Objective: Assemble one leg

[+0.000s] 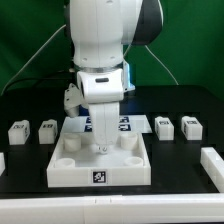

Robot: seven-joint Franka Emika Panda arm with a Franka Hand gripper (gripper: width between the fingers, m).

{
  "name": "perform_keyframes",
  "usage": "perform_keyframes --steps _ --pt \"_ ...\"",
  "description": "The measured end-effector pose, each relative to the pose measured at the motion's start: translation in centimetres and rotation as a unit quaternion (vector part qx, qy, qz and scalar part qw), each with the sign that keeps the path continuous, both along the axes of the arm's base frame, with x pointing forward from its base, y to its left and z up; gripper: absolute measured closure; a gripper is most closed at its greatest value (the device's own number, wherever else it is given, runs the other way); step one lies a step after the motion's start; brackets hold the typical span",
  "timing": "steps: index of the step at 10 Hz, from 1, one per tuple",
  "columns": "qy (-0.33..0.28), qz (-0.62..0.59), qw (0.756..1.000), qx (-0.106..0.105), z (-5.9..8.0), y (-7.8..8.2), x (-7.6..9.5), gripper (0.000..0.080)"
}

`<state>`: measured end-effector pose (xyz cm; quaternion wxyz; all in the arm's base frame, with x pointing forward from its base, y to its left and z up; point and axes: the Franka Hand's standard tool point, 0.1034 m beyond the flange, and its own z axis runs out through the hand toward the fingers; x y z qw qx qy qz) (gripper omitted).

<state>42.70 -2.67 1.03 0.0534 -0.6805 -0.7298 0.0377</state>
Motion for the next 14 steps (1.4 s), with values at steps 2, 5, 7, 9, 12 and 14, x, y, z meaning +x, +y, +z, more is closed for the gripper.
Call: perform_keyframes --steps 2,5,7,9,12,14 --pt "0.0 0.0 1.0 0.0 -0.03 -0.02 -0.01 0.0284" --pt "0.0 -0.001 1.0 0.0 -0.05 -0.06 -0.03 0.0559" --pt "-0.004 -0.003 1.0 0.0 0.04 -0.16 0.2 0.0726" --pt "-0.004 -0.003 1.0 0.0 0.04 -0.17 0.21 0.0726" --pt "-0.004 -0.003 1.0 0.0 0.05 -0.17 0.21 0.0726" --pt "-0.004 -0.003 1.0 0.0 0.04 -0.17 0.21 0.0726"
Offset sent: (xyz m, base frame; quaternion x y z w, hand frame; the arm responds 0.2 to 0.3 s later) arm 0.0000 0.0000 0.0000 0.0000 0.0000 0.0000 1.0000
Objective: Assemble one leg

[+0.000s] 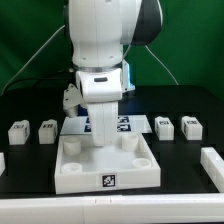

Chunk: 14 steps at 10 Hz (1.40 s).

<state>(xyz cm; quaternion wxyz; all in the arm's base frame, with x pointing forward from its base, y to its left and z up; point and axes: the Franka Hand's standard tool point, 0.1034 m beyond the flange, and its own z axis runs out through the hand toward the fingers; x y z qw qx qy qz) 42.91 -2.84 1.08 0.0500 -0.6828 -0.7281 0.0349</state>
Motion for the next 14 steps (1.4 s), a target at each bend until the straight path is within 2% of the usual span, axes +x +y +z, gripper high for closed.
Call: perform_keyframes --steps 3,5,8,9,10,14 --pt "-0.001 -0.006 1.0 0.0 0.0 0.3 0.2 0.0726" --pt "-0.01 -0.021 1.0 0.004 -0.1 2.9 2.1 0.0726" --pt "-0.026 -0.039 0.999 0.012 0.1 8.1 5.4 0.0726" --pt "-0.029 -0.041 0.999 0.014 0.3 9.1 6.4 0.0727" --pt "-0.024 -0.039 0.999 0.014 0.3 9.7 6.7 0.0727" --pt "0.006 -0.045 0.999 0.007 0.1 9.8 6.7 0.0727"
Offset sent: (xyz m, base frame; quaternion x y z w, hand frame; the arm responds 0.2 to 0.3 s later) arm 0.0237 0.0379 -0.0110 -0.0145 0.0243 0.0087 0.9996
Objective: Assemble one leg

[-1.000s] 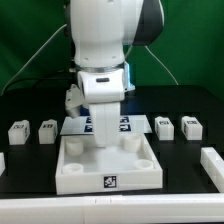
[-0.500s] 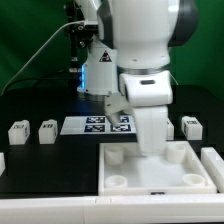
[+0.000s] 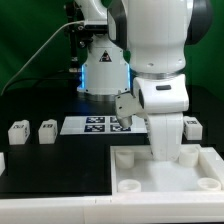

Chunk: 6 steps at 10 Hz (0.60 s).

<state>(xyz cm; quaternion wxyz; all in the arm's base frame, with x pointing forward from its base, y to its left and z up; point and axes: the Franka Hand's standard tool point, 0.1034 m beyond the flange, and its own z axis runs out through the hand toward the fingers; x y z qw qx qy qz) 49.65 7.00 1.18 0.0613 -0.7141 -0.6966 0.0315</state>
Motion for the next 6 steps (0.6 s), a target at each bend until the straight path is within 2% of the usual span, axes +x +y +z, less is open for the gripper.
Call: perform_keyframes --steps 1,2,3,4,5,6 --pt "-0.001 0.0 1.0 0.0 0.0 -0.01 -0.02 0.0727" --pt "0.0 0.0 1.0 0.0 -0.07 -0.04 -0.06 0.0668" --pt "0.0 0.0 1.0 0.0 -0.08 -0.07 -0.07 0.0479" --pt "0.0 -0.001 1.0 0.0 -0.09 -0.09 -0.08 0.0479" --pt "0.001 -0.001 1.0 0.0 -0.11 -0.12 -0.09 0.0288" --pt "0.001 -0.001 1.0 0.0 -0.12 -0.14 -0.09 0.0194"
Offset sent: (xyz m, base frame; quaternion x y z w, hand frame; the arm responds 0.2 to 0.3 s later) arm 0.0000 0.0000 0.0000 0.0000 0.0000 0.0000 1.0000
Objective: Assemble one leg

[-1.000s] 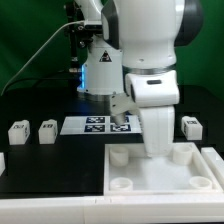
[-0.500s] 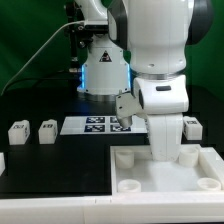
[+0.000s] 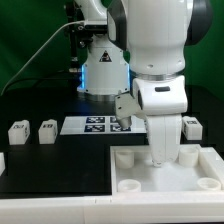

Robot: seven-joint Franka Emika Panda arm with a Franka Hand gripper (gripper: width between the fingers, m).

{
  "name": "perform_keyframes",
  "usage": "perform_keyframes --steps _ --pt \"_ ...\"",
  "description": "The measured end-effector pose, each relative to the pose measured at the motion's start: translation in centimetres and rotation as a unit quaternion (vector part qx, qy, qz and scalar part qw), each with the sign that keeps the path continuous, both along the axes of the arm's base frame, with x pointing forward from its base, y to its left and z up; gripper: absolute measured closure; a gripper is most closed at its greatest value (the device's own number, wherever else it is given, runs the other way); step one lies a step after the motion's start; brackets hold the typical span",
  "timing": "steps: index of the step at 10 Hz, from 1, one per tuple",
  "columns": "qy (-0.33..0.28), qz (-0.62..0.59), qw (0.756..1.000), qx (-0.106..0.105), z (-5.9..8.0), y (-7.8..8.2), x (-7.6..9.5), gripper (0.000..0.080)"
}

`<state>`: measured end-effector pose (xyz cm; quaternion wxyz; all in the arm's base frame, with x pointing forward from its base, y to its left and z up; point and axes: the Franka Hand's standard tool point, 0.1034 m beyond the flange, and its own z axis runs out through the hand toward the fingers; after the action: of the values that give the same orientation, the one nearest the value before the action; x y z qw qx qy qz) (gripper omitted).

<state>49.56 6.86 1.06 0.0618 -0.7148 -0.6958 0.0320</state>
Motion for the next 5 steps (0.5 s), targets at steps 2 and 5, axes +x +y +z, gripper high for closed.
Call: perform_keyframes --steps 2,5 --pt "0.0 0.0 1.0 0.0 0.0 -0.03 0.0 0.0159" --pt "0.0 -0.001 1.0 0.0 -0.01 -0.07 0.0 0.0152"
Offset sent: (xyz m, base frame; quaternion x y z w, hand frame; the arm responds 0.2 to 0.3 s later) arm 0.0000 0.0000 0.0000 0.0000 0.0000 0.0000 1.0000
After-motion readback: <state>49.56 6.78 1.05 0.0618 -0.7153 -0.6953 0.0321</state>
